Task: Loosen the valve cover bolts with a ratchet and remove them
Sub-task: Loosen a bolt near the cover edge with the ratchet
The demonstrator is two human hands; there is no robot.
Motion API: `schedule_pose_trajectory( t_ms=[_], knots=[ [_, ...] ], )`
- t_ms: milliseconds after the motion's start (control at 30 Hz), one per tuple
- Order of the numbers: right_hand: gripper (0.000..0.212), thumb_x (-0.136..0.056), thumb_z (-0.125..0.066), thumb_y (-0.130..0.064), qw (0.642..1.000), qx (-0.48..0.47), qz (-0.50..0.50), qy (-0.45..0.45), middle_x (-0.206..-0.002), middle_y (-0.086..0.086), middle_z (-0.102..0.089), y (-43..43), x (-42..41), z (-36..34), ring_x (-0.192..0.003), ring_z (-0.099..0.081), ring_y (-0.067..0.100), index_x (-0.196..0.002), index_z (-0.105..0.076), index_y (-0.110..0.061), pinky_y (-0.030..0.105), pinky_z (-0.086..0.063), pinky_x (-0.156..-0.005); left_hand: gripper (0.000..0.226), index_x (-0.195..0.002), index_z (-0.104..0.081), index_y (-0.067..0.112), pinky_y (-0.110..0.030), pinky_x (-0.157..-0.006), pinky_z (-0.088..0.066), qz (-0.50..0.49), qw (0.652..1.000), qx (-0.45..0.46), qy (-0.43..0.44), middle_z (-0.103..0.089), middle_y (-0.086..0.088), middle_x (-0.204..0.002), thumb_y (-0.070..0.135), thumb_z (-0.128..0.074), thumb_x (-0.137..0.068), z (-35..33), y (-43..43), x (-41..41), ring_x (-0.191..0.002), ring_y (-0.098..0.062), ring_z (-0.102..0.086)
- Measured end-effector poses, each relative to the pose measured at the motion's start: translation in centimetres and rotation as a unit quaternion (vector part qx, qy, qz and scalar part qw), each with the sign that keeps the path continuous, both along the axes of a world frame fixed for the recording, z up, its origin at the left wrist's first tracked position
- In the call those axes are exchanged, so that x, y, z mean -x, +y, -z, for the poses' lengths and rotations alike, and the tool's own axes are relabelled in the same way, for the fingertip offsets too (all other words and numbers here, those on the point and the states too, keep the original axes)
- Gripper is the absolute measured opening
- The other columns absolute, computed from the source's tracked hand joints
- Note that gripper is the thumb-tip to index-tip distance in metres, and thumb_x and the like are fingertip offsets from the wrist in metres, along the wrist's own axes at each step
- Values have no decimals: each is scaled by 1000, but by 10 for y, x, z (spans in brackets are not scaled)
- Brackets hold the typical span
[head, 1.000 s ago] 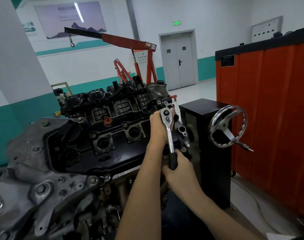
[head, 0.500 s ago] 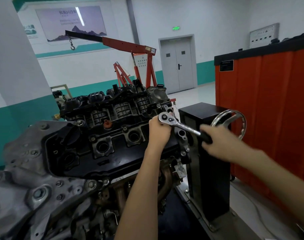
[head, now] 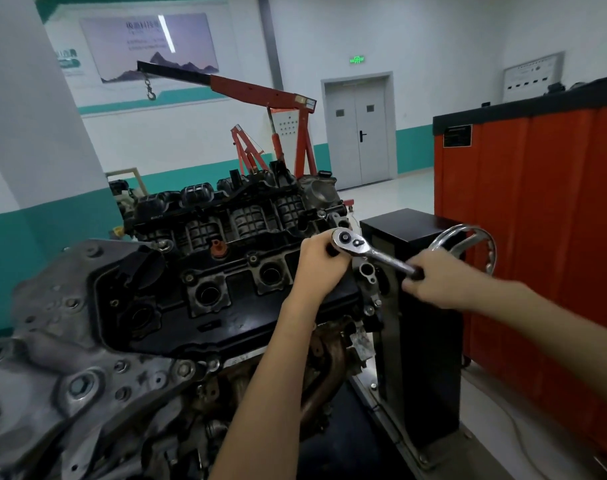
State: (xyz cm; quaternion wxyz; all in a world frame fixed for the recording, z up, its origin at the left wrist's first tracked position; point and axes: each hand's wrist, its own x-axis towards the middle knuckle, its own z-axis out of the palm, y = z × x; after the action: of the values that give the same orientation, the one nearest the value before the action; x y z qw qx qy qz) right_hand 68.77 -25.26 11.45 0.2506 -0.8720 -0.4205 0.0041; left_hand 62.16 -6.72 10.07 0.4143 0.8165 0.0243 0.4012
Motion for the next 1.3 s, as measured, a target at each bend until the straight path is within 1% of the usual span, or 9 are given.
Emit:
schedule_pose_trajectory(
  t_ms=[167,267,467,700,867,1000,1100,1200,1300],
  knots=[
    [31,-86,-62,-15,998,-5,0,-70,-61,4,-55,5,-10,-9,-56,-53,19,-58,-50,-23,29,-42,-57,39,-59,-63,25,-16,-62,-41,49,998,45,-3,-55,16,-53,6,-61,-93,-3,0,1,-58,4,-47],
    [31,-88,-62,-12,992,-99,-8,81,-48,-2,-51,8,24,22,-39,-48,11,-60,-50,-20,22,-38,-40,50,-50,-49,27,-18,-57,-36,37,996,69,-36,-46,15,-48,10,-58,-96,0,-6,-1,-52,2,-39],
    [27,-86,-51,1,883,-318,-60,340,-39,5,-44,53,105,69,-30,-40,19,-64,-42,-11,22,-34,-36,51,-58,-28,20,-16,-52,-25,-4,993,90,-70,-26,10,-54,2,-57,-95,-1,-18,-9,-50,-3,-25],
    [28,-90,-58,-8,993,-38,-39,100,-43,-5,-50,3,19,23,-36,-48,9,-65,-48,-15,20,-38,-39,48,-50,-43,21,-25,-59,-33,29,998,24,46,-42,8,-52,7,-59,-93,-10,-2,0,-57,-8,-35],
    [17,-86,-62,-16,995,1,12,-97,-73,6,-58,-2,-11,-12,-68,-56,23,-71,-54,-16,31,-45,-63,31,-60,-53,0,-25,-62,-34,22,999,44,18,-50,-8,-61,-1,-54,-91,-8,-4,-5,-63,-10,-41],
    [20,-88,-61,-7,983,-136,-15,123,-59,4,-53,8,41,39,-42,-50,10,-72,-52,-16,21,-40,-42,54,-50,-36,26,-11,-51,-30,-3,996,68,-52,-40,14,-43,-2,-54,-92,-1,-11,-11,-46,0,-35],
    [23,-87,-56,2,903,-291,-43,313,-42,0,-45,31,87,68,-30,-40,12,-72,-46,-11,21,-34,-34,55,-53,-30,27,-17,-52,-25,-10,996,48,-69,-32,14,-45,-12,-52,-86,1,-17,-16,-49,-2,-26],
    [24,-85,-53,2,876,-342,-40,339,-44,-1,-46,56,106,77,-34,-42,13,-69,-46,-14,23,-37,-39,47,-57,-30,17,-23,-54,-21,-34,998,8,-47,-26,4,-56,-8,-53,-89,-1,-13,-16,-58,-8,-20],
    [23,-82,-52,4,915,-289,-46,278,-44,-4,-44,47,90,73,-35,-41,9,-67,-47,-11,24,-36,-40,52,-54,-29,20,-20,-52,-24,3,1000,-14,-10,-29,6,-52,9,-58,-96,-5,-4,-9,-52,-8,-24]
  ],
)
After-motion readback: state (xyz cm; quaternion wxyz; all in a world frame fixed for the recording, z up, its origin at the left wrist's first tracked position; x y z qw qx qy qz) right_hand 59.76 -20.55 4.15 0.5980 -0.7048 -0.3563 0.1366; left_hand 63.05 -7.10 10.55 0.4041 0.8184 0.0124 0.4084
